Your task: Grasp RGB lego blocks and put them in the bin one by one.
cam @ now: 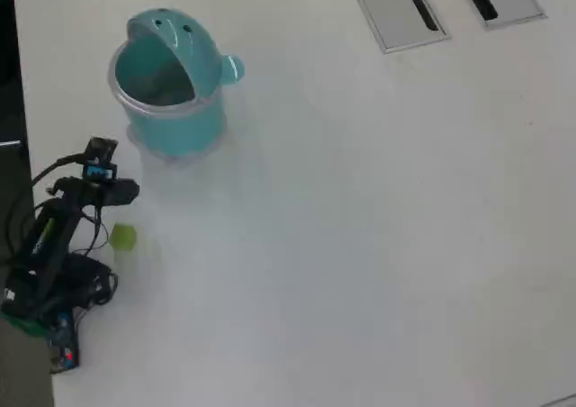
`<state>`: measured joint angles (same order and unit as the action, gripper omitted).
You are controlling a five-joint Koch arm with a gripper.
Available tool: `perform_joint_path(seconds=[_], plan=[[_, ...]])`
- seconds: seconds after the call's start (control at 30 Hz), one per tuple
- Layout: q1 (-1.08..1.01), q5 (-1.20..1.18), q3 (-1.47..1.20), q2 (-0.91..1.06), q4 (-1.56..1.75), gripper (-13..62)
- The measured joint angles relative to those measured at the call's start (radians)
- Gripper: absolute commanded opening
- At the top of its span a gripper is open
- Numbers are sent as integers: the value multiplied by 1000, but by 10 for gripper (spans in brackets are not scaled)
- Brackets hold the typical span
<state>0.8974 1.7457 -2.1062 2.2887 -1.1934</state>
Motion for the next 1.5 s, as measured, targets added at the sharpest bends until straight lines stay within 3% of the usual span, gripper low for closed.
perform_joint_path(seconds=[1.0,1.5], plan=[[-26,-2,-313,0,-64,313],[-69,-2,-449,2,104,311]])
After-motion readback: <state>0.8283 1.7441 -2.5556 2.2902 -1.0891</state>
